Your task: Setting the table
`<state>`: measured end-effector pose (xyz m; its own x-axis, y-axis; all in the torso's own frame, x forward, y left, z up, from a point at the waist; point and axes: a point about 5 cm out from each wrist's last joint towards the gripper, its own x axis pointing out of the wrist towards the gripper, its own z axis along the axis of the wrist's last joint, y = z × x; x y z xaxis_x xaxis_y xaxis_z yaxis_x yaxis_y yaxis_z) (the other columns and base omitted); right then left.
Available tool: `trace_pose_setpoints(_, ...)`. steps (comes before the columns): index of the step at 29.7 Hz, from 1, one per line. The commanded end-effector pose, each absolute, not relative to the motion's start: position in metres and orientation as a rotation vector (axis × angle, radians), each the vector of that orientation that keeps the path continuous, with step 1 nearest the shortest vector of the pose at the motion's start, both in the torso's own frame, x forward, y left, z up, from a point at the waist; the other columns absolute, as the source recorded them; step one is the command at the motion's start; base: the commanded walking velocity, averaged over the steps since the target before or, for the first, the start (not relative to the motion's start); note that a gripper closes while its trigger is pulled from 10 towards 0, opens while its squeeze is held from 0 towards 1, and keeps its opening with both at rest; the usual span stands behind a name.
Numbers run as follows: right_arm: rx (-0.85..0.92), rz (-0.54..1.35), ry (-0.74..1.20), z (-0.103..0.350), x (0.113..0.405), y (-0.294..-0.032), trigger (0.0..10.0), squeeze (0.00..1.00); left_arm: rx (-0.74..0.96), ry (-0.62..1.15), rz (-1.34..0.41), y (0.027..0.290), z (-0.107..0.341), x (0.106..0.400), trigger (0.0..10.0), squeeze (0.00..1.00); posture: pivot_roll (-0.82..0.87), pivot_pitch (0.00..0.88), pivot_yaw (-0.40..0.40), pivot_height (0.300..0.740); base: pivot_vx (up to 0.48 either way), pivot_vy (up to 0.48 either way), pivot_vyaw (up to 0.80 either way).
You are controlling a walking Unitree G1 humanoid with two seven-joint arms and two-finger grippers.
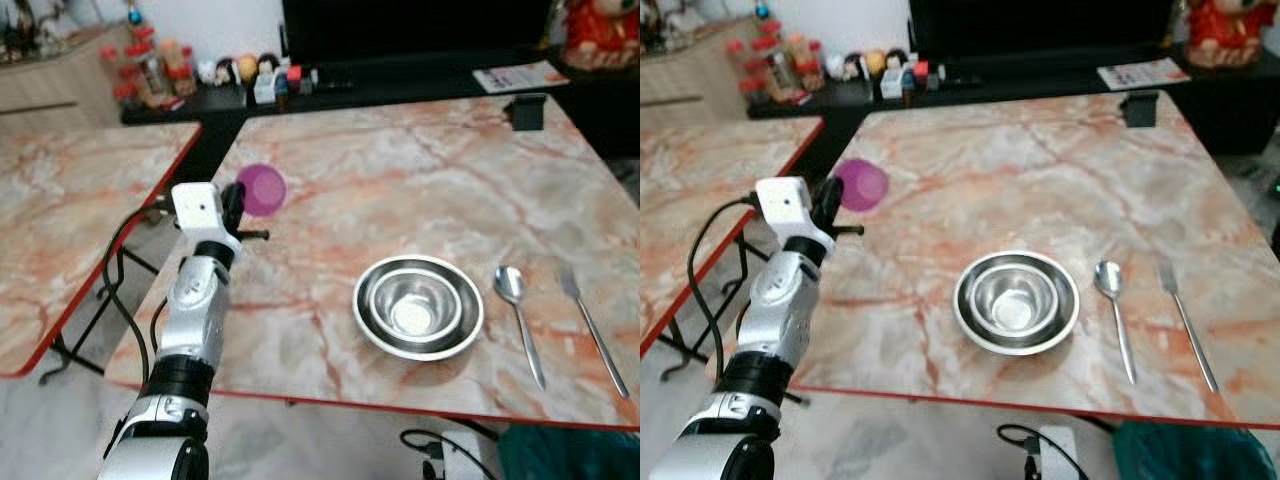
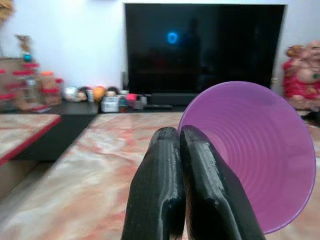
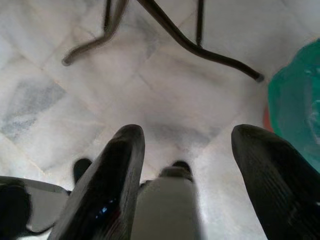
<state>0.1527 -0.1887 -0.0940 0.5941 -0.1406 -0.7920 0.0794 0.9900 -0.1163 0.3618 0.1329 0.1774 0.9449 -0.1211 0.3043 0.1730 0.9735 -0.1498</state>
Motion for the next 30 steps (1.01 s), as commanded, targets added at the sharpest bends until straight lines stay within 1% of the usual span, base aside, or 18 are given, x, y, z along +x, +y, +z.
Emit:
trace_pose_setpoints(1, -0.065, -0.128, 0.922, -0.0932, 0.1556, -0.1863, 10.0, 0.0, -0.166, -0.321, -0.145, 0.138, 0.1848, 0.3628, 10.0, 0.0, -0.04, 0.029, 0.132, 0.74, 0.27, 0.0, 0.0)
trace_pose_setpoints(19, -0.07, -0.121, 0.928, -0.0936, 0.1554, -0.1857, 10.0, 0.0, -0.17, -0.323, -0.156, 0.1374, 0.1864, 0.3624, 10.0, 0.0, -0.04, 0.034, 0.131, 0.74, 0.274, 0.0, 0.0)
trace_pose_setpoints(25, -0.069, -0.117, 0.933, -0.0941, 0.1545, -0.1844, 10.0, 0.0, -0.175, -0.319, -0.174, 0.1365, 0.1864, 0.3615, 10.0, 0.0, -0.04, 0.036, 0.133, 0.74, 0.0, 0.0, 0.0)
trace_pose_setpoints(30, -0.069, -0.119, 0.94, -0.0951, 0.1522, -0.1842, 10.0, 0.0, -0.209, -0.277, -0.232, 0.1361, 0.1856, 0.3602, 10.0, 0.0, -0.04, 0.036, 0.135, 0.74, 0.0, 0.0, 0.0)
